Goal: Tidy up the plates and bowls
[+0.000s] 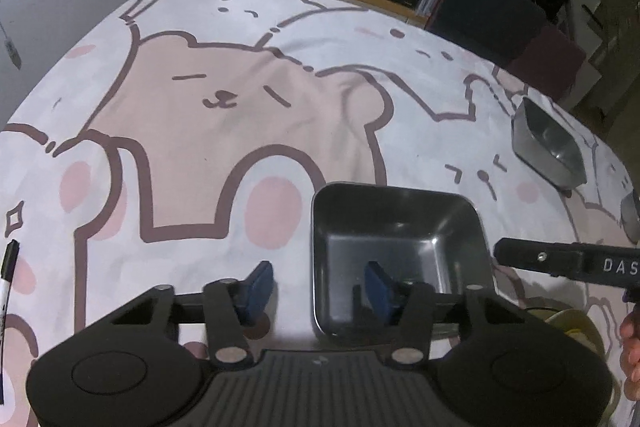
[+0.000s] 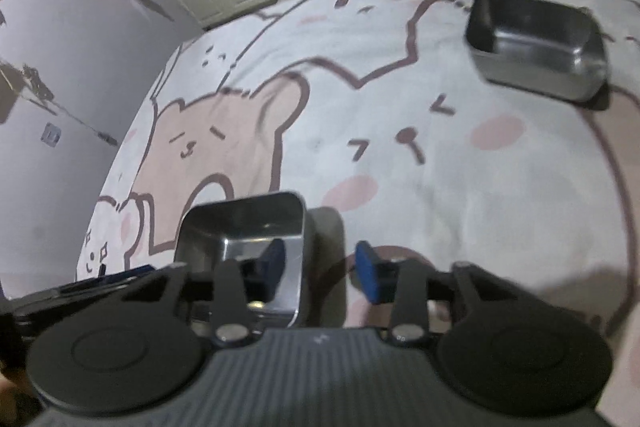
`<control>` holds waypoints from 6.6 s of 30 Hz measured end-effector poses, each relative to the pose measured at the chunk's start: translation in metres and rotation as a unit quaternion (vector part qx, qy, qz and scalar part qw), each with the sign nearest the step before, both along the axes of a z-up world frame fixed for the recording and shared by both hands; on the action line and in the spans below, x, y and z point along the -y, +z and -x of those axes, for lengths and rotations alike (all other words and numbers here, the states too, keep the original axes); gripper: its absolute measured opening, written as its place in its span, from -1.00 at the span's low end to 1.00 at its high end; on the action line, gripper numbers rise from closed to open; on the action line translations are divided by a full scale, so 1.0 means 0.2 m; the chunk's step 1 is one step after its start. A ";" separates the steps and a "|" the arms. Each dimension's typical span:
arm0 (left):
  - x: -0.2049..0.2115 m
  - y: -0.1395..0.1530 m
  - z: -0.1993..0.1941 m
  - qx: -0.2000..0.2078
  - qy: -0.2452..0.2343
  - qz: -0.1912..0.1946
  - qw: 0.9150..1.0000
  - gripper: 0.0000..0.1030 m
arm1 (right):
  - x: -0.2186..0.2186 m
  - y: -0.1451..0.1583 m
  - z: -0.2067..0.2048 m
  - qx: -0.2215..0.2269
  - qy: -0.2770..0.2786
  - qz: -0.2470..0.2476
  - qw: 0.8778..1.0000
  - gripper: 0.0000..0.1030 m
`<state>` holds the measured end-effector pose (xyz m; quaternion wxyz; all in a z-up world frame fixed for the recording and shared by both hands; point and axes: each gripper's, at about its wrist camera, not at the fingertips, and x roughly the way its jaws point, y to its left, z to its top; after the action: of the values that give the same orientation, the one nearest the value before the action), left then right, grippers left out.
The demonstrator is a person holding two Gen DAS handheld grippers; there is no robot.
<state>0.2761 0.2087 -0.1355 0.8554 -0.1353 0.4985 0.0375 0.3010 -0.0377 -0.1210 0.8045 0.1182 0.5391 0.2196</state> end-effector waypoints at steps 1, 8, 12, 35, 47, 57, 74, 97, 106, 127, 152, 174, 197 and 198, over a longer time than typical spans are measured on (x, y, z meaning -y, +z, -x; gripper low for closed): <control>0.00 -0.01 -0.01 -0.003 0.000 -0.001 1.000 -0.19 | -0.02 -0.01 0.00 -0.001 0.007 0.000 1.000 -0.19; -0.01 -0.05 -0.02 -0.013 -0.001 0.000 1.000 -0.94 | -0.15 -0.08 0.02 -0.006 0.030 0.029 0.999 -0.84; 0.01 0.00 -0.01 0.006 0.003 -0.001 1.000 -0.95 | -0.17 -0.06 0.02 0.012 0.038 0.040 0.998 -0.89; 1.00 0.45 0.04 0.134 -0.147 0.043 0.979 -0.90 | 0.82 0.44 0.33 0.139 -0.106 0.016 0.984 -0.89; 1.53 0.30 0.08 0.093 -0.225 0.043 0.969 -0.88 | 1.35 0.36 0.55 0.114 -0.179 0.057 0.975 -0.89; 1.76 0.09 0.07 0.028 -0.238 0.026 0.971 -0.88 | 1.55 0.20 0.60 0.063 -0.202 0.107 0.972 -0.89; 1.81 -0.05 -0.01 -0.013 -0.229 0.013 0.973 -0.83 | 1.54 0.02 0.49 0.016 -0.176 0.147 0.973 -0.89; 1.84 -0.08 -0.02 -0.025 -0.250 0.011 0.968 -0.64 | 1.56 -0.02 0.48 -0.008 -0.169 0.134 0.976 -0.74; 1.84 -0.07 0.00 -0.022 -0.250 0.008 0.968 -0.43 | 1.56 -0.02 0.50 -0.009 -0.170 0.135 0.976 -0.48; 1.82 0.07 0.13 0.018 -0.264 -0.004 0.964 0.63 | 1.60 0.10 0.72 0.034 -0.177 0.175 0.968 0.80; 1.25 0.53 0.06 0.183 -0.184 -0.002 0.966 1.00 | 1.37 0.55 0.68 0.241 -0.206 0.115 0.941 1.00; 1.04 0.13 -0.92 0.135 -0.165 -0.036 0.976 0.36 | 1.04 0.13 -0.32 0.130 -0.240 0.062 0.960 0.88; 1.05 -0.14 -1.15 0.090 -0.163 0.026 0.982 -0.96 | 0.97 -0.18 -0.61 0.072 -0.218 -0.012 0.973 -0.71; 1.05 -0.14 -1.14 0.089 -0.165 0.025 0.982 -0.96 | 0.96 -0.18 -0.62 0.076 -0.215 -0.013 0.974 -0.79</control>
<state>0.5049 -0.0012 -0.1627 0.8871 -0.0755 0.4368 -0.1287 0.4242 -0.2297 -0.1569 0.8698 0.2245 0.4357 0.0571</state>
